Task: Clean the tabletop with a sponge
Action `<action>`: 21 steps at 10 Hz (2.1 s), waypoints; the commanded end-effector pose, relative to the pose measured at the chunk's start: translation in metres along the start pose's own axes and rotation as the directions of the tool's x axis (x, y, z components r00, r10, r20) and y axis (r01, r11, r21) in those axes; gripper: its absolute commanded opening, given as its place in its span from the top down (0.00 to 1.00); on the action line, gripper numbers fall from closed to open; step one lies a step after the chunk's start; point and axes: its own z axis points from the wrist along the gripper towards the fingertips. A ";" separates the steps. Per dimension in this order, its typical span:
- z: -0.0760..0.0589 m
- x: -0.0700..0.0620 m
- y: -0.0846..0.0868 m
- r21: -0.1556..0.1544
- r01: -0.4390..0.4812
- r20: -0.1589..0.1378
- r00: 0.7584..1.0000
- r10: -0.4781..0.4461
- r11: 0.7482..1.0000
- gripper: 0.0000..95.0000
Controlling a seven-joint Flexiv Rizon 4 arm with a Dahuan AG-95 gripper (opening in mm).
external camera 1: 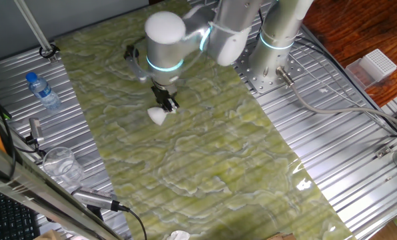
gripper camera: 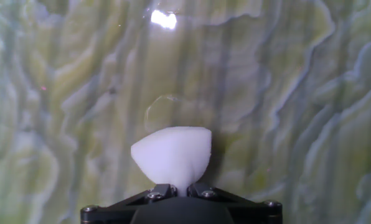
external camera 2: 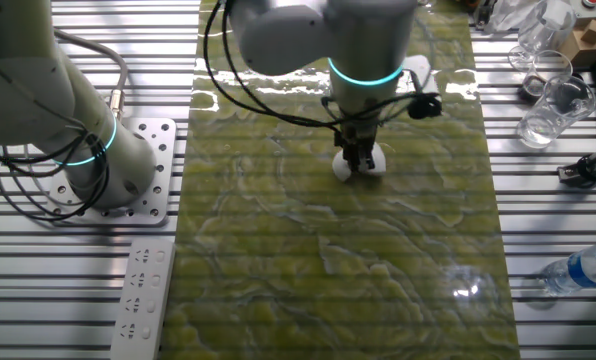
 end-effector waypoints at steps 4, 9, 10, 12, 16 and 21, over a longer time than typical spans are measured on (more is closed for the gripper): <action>0.004 -0.010 -0.013 0.014 0.035 0.002 0.999 -0.035 0.999 1.00; 0.005 -0.021 -0.021 0.004 0.046 0.006 0.999 -0.046 0.999 1.00; 0.006 -0.023 -0.021 -0.003 0.044 0.007 0.999 -0.044 0.999 1.00; 0.006 -0.025 -0.021 -0.028 0.030 0.011 1.000 -0.030 0.999 1.00; 0.010 -0.029 -0.018 -0.050 0.024 0.008 1.000 -0.024 0.998 1.00; 0.015 -0.034 -0.011 -0.064 0.018 -0.007 1.000 -0.019 0.998 1.00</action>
